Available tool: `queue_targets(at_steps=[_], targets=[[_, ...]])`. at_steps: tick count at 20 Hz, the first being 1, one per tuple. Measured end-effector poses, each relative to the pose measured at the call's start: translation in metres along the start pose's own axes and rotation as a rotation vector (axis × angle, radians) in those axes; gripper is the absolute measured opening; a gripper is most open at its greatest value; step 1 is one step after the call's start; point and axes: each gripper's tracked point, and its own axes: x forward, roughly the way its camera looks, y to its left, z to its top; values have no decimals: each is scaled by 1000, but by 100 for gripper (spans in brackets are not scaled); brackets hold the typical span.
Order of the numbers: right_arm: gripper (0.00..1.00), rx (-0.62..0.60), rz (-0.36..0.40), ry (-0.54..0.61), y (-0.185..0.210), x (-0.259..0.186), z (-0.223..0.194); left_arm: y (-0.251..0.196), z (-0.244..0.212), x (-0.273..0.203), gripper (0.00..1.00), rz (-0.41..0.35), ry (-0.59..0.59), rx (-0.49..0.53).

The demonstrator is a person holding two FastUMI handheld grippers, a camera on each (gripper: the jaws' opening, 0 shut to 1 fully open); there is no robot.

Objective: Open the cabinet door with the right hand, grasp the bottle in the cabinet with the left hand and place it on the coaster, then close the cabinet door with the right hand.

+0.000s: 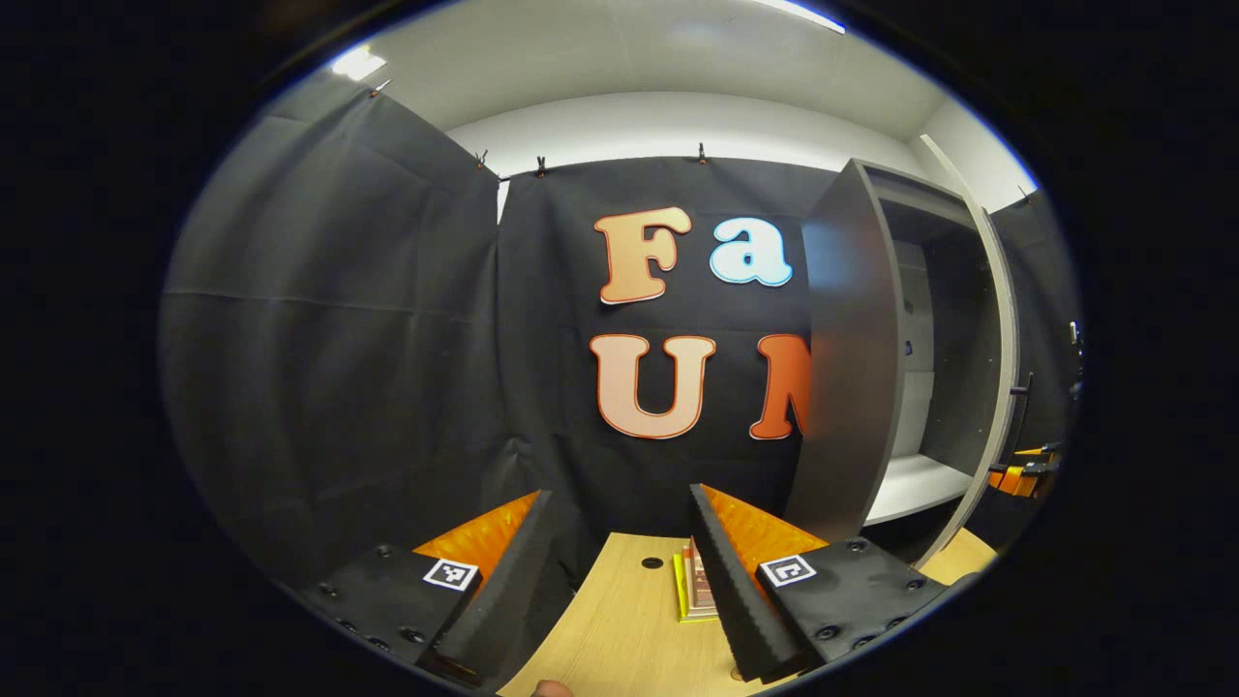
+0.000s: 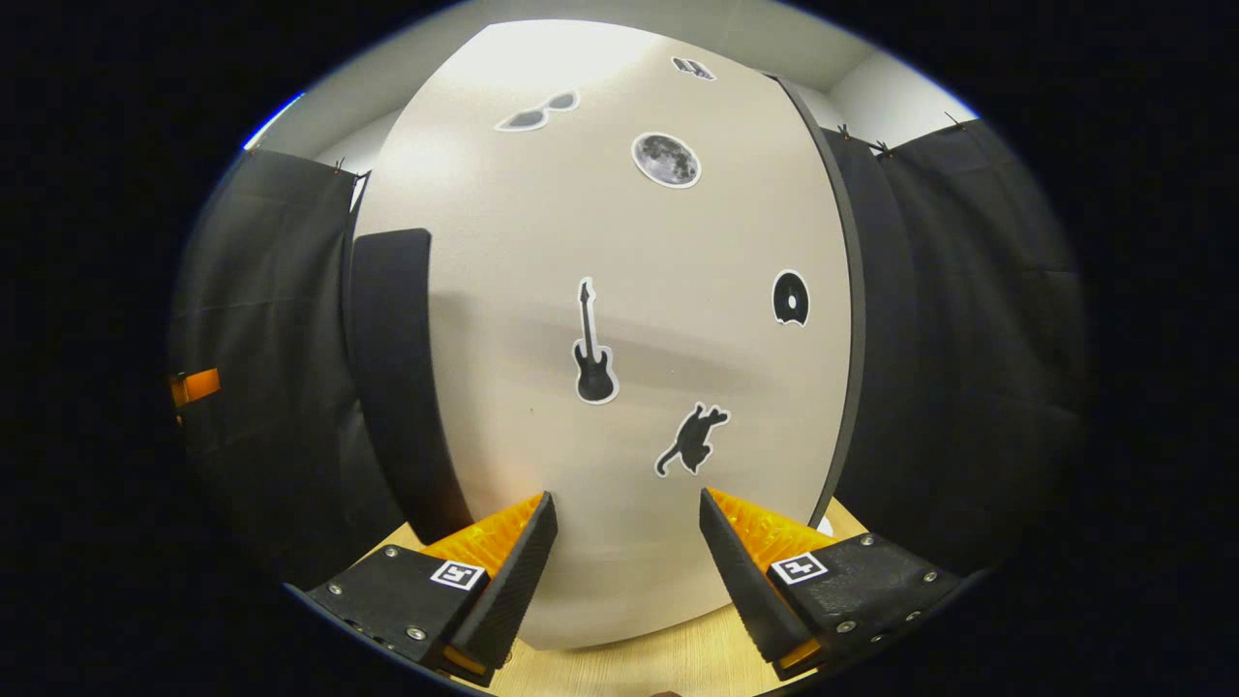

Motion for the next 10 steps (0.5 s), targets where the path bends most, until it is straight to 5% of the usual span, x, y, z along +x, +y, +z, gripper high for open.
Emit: queue_targets(at_steps=[10], targets=[[92, 17, -15, -8, 4, 13, 1, 7, 7, 15, 90, -11, -20, 28]])
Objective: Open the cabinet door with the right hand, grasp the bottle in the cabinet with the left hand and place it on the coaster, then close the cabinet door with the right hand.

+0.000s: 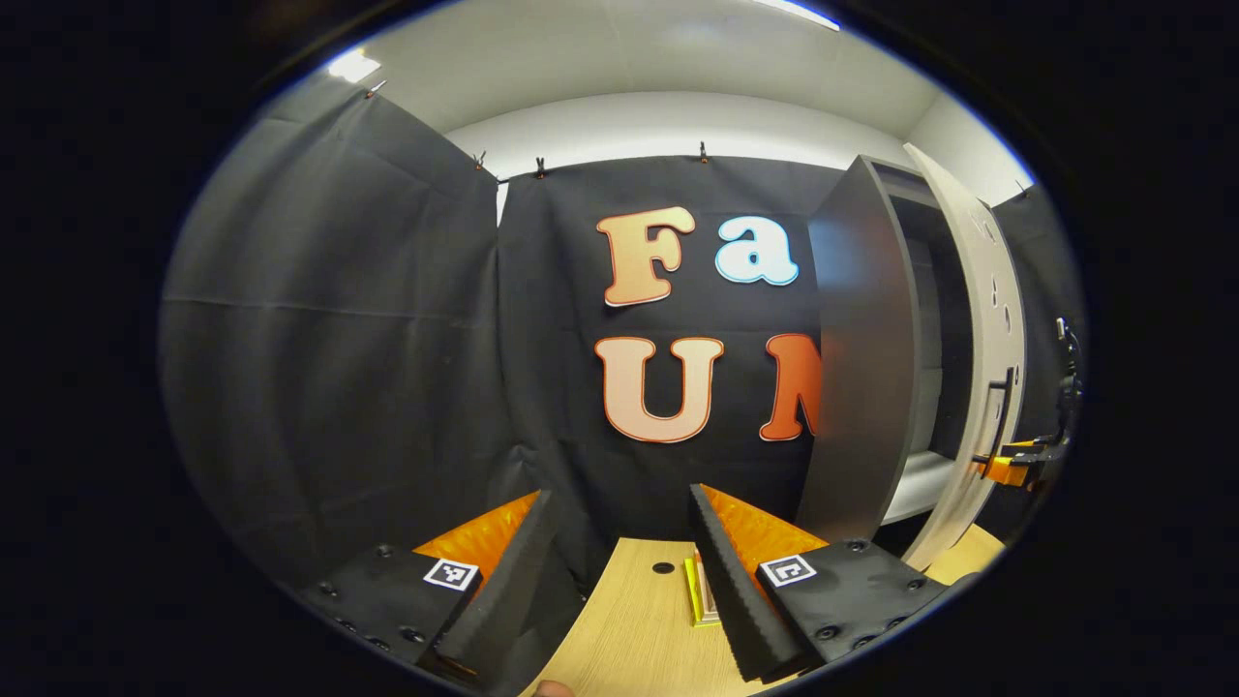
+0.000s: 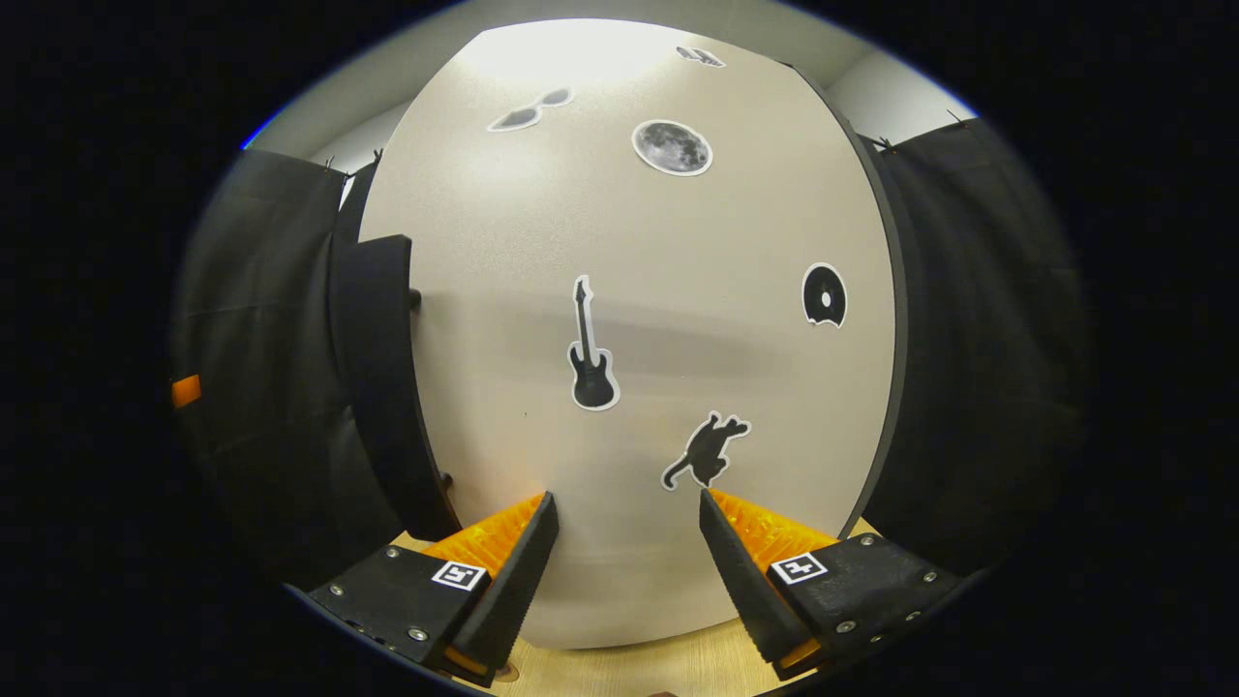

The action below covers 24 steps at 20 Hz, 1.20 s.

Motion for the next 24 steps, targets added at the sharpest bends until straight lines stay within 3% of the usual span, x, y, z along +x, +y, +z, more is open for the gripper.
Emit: queue_targets(at_steps=[24], targets=[[92, -36, -81, 12, 9, 2, 6, 3, -7, -5, 90, 29, 26, 16]])
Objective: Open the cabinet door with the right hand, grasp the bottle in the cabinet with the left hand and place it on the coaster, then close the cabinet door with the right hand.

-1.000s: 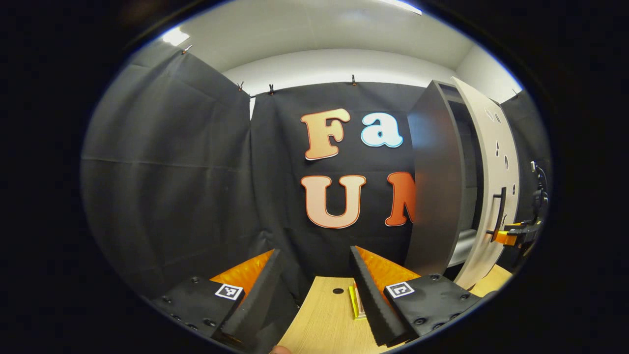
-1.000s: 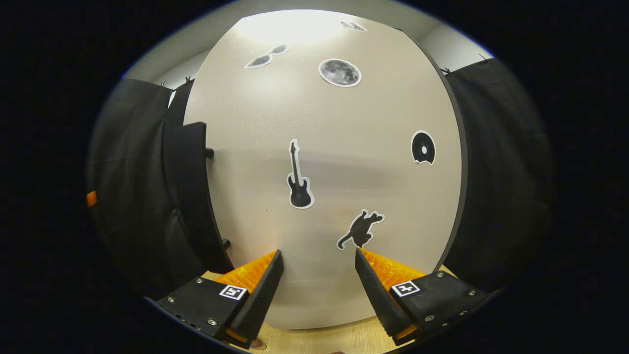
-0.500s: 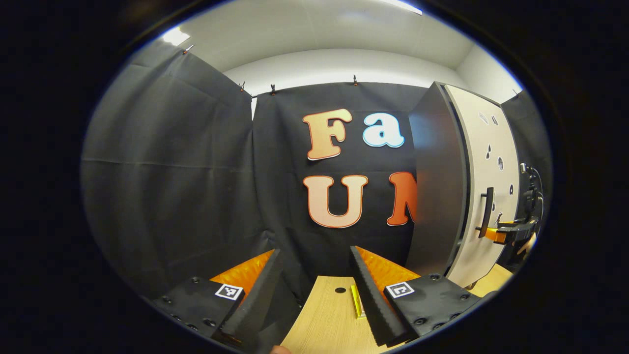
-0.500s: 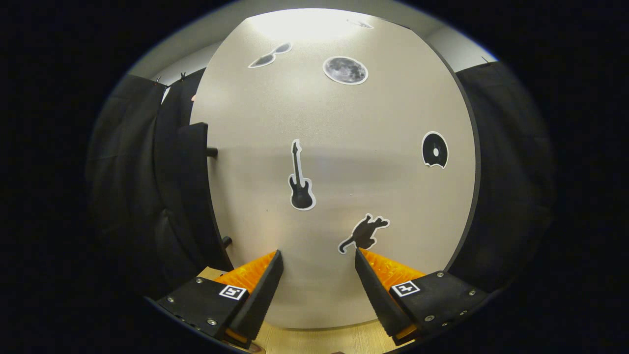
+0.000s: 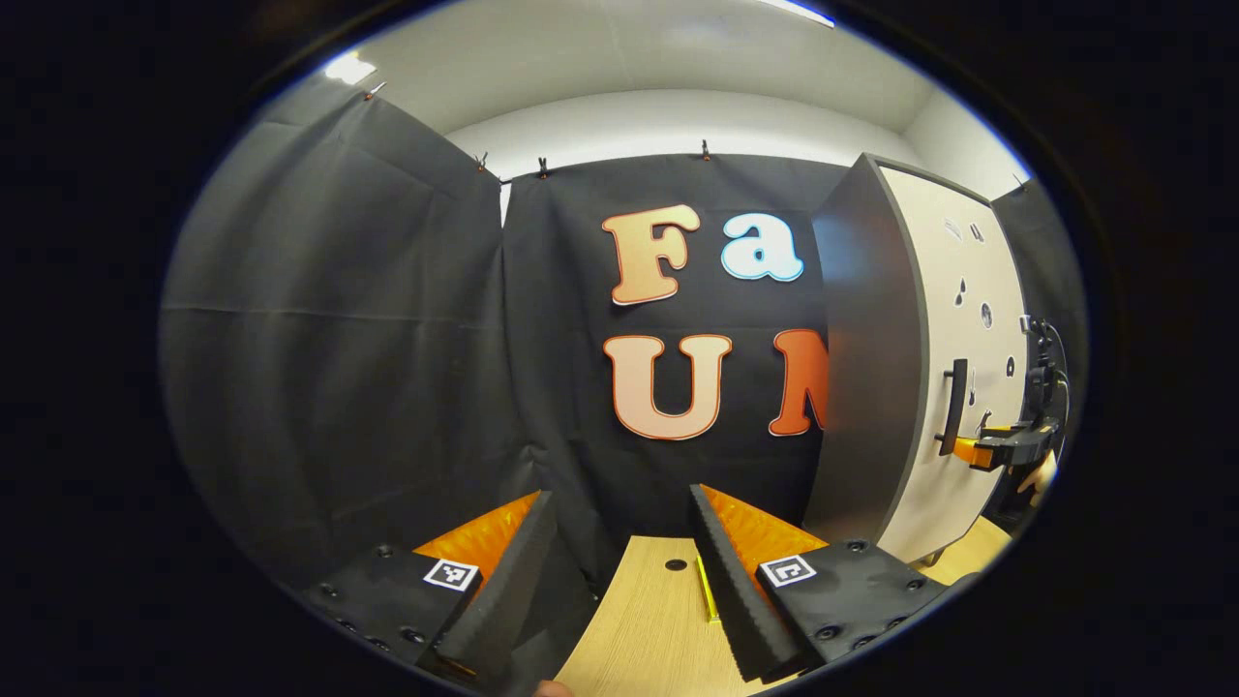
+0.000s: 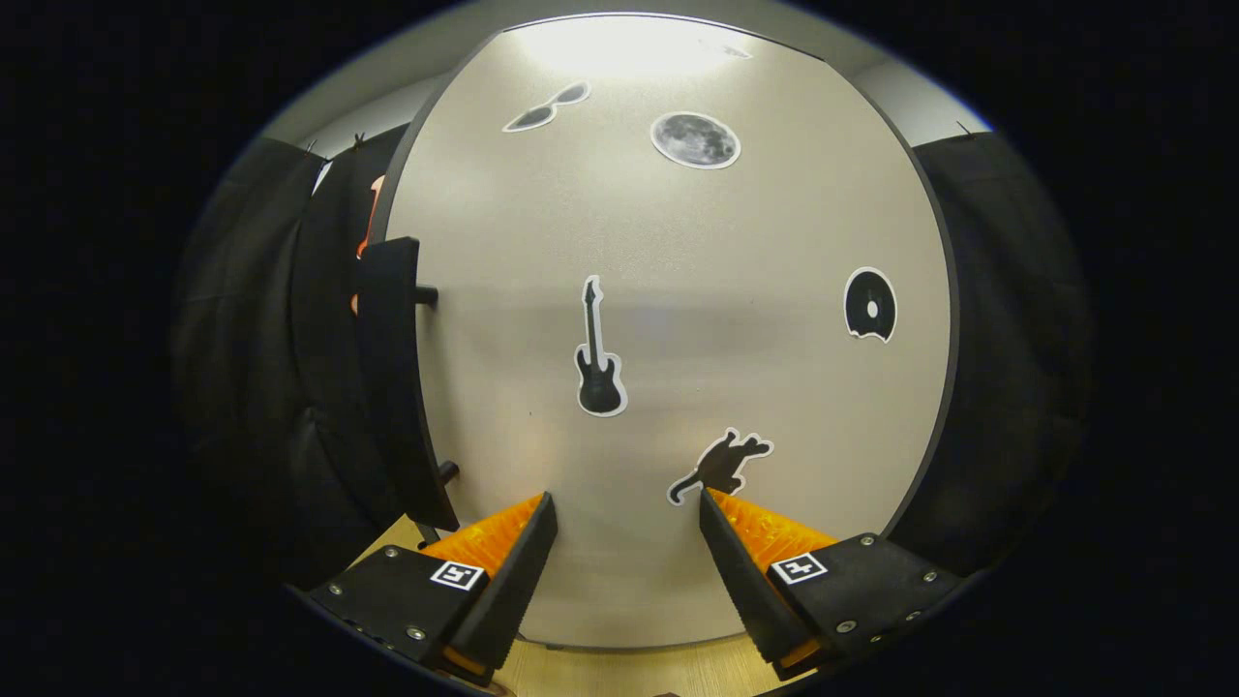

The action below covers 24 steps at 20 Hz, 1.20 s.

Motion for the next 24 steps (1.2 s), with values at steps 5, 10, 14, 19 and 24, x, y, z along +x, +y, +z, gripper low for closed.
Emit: queue_targets(at_steps=[5, 10, 14, 19, 24], targets=[[93, 6, -15, -7, -7, -10, 20, 0, 5, 1, 90, 3, -4, 7], [93, -30, -1, -53, -21, -55, 64, -1, 15, -1, 90, -13, -16, 17], [93, -46, -26, -108, -47, -98, 102, -2, 33, -3, 90, -22, -43, 22], [93, -48, -73, -152, -85, -162, 134, -3, 60, -8, 91, -21, -97, 30], [93, -60, -117, -182, -121, -221, 155, -7, 83, -16, 90, -14, -150, 62]])
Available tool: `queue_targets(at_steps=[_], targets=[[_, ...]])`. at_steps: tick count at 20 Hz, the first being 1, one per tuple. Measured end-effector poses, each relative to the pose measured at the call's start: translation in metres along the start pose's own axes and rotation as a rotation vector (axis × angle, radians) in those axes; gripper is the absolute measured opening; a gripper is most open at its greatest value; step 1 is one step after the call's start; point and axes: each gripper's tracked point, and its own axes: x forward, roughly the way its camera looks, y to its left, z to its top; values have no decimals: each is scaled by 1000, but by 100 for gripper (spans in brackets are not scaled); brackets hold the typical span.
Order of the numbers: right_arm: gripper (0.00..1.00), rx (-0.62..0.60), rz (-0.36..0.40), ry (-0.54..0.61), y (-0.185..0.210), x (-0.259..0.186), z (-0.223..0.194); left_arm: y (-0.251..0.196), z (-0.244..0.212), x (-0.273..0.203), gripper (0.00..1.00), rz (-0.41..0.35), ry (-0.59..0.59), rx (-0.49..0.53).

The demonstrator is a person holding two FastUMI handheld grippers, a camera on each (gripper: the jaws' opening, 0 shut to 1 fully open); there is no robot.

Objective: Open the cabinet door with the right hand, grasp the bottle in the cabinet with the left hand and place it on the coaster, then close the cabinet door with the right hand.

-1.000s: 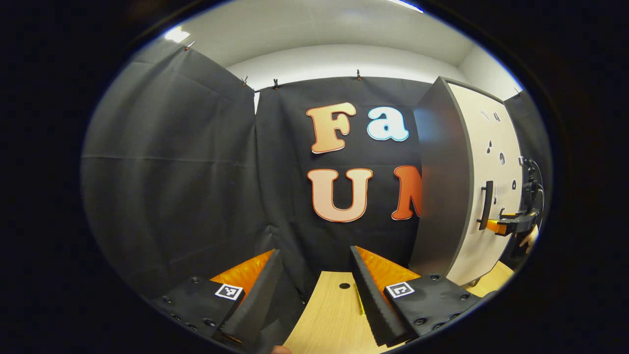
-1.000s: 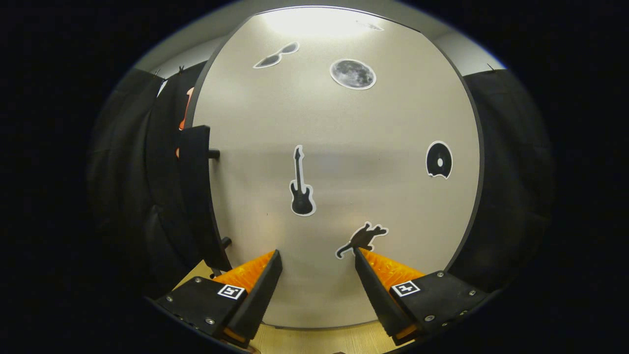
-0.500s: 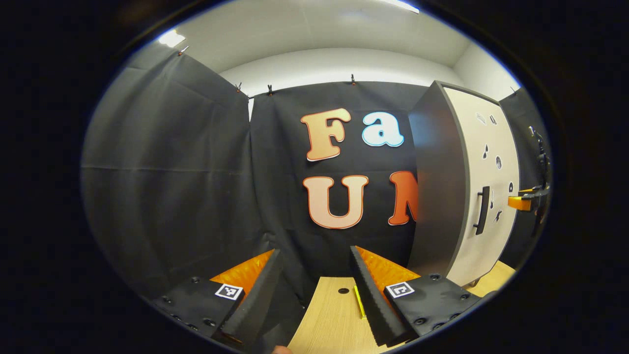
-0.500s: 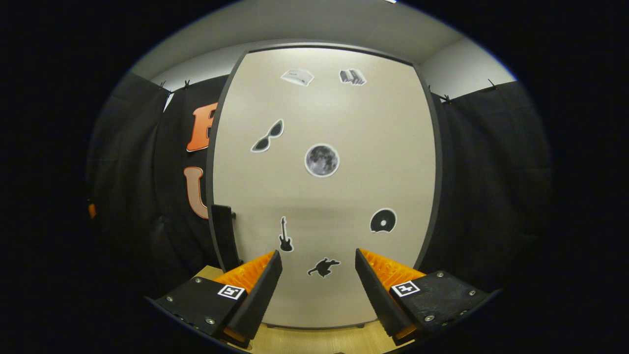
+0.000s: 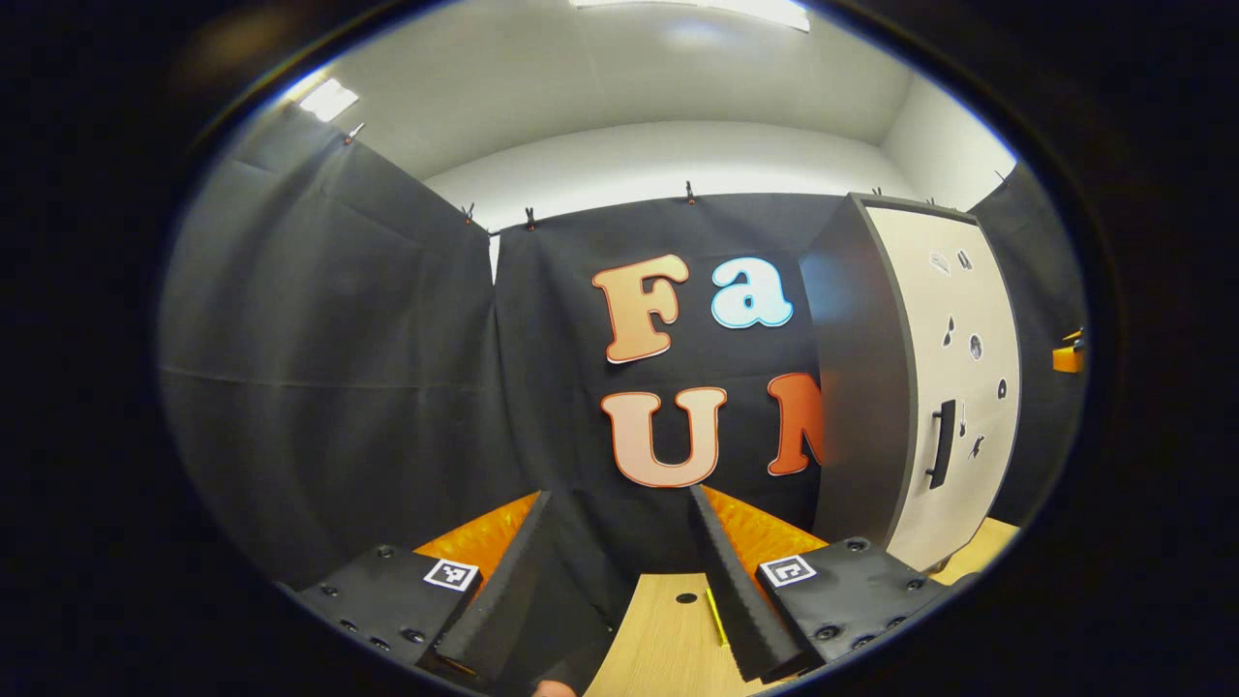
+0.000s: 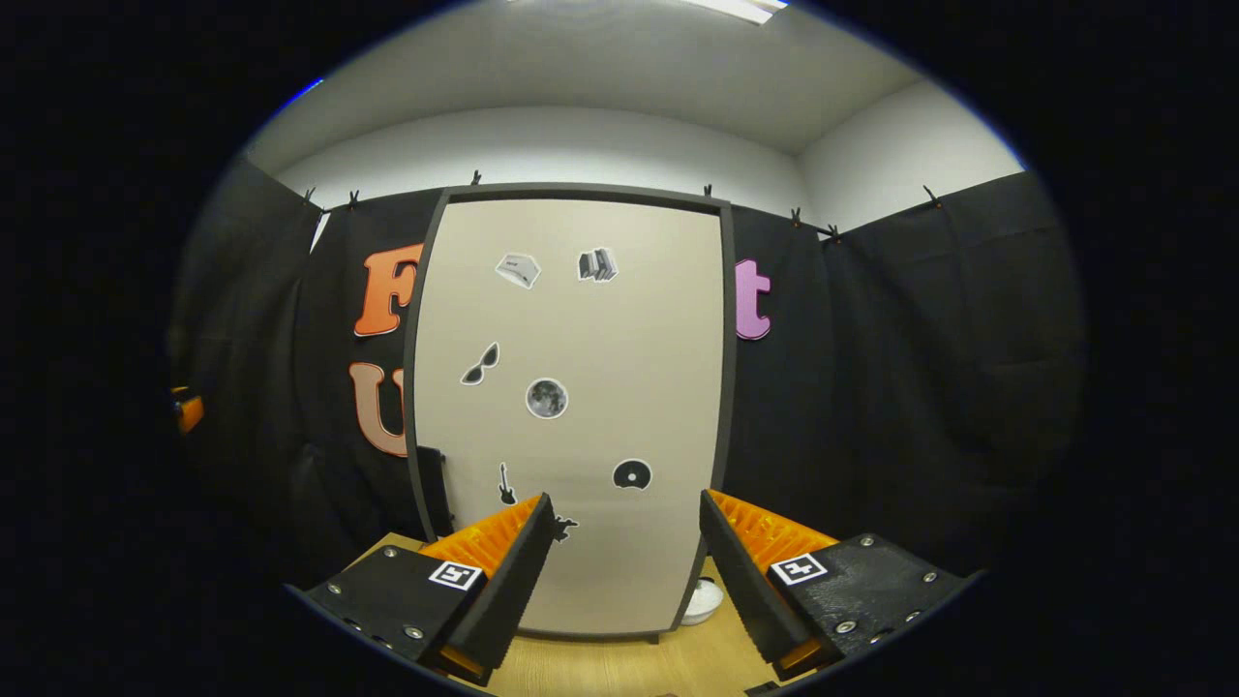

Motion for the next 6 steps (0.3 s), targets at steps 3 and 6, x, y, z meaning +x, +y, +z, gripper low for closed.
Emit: queue_targets(at_steps=[3, 6], targets=[[93, -12, -45, -26, -24, -23, 14, -13, 7, -8, 90, -24, -9, -8], [93, -3, -58, -43, -34, -36, 22, -23, 12, -11, 94, -46, -11, -21]])
